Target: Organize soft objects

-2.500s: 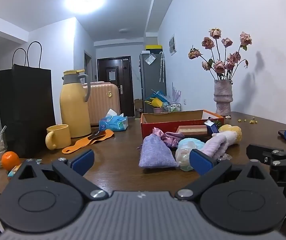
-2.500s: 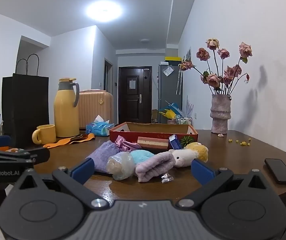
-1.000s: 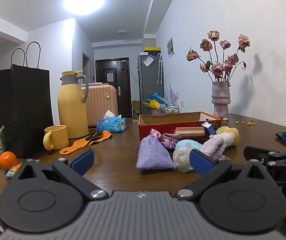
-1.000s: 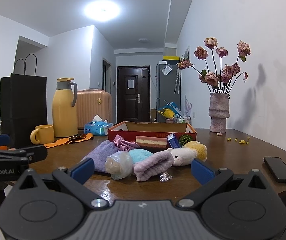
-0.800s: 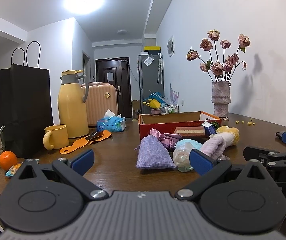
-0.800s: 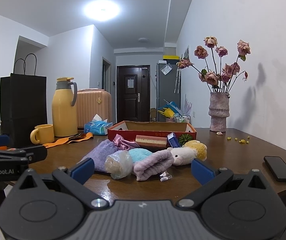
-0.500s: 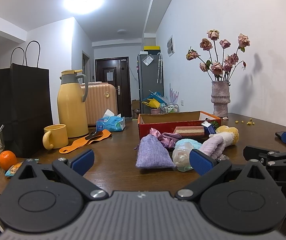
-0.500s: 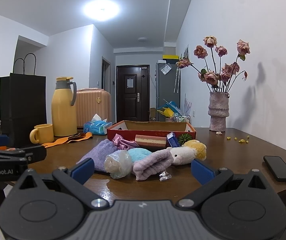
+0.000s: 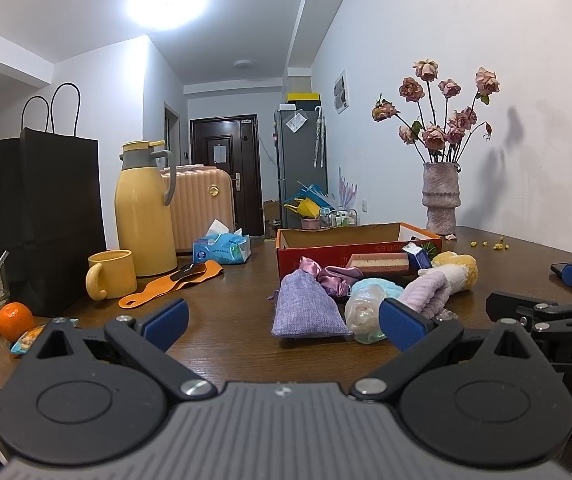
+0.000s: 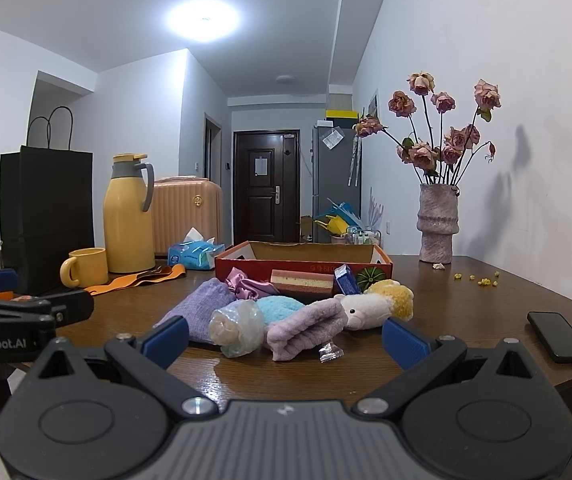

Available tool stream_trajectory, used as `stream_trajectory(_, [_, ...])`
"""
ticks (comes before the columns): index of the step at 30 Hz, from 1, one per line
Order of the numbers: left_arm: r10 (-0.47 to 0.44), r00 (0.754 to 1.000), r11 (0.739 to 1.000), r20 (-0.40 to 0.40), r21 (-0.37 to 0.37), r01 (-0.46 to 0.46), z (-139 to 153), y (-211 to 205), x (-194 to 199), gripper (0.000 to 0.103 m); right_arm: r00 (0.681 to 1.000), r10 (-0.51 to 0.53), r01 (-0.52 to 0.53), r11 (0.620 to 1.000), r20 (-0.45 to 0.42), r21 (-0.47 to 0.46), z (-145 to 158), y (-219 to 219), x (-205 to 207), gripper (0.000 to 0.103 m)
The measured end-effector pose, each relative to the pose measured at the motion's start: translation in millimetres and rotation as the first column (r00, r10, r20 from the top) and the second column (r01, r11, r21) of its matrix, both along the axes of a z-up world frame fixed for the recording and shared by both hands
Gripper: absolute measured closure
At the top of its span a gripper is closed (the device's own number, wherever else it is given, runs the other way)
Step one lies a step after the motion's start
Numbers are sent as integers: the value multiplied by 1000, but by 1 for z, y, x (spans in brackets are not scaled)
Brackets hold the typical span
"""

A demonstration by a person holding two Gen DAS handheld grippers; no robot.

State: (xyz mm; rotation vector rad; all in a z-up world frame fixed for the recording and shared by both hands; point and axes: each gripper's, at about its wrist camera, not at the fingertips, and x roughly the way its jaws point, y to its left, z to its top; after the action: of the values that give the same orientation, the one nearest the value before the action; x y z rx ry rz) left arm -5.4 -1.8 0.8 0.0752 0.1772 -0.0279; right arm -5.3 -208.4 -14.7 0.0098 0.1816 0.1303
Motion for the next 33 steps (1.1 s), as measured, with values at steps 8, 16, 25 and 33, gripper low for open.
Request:
stream_trajectory(8, [0, 1000, 1000, 1, 0, 0, 0, 0, 0, 0, 1000, 0, 0, 1000, 0, -1, 0, 0, 0, 0])
stream_trajectory(16, [0, 1000, 1000, 1, 0, 0, 0, 0, 0, 0, 1000, 1, -1, 1000, -1, -1, 0, 0, 0, 0])
stream_trajectory(25, [10, 1000, 1000, -18, -15, -10, 0, 7, 13, 0, 1000, -4, 4, 1000, -5, 5, -2, -1, 3, 0])
stream_trajectory(33, [10, 997, 997, -79, -77, -17, -6, 21, 65, 0, 1000, -11, 11, 1000, -1, 19, -6, -12, 36, 0])
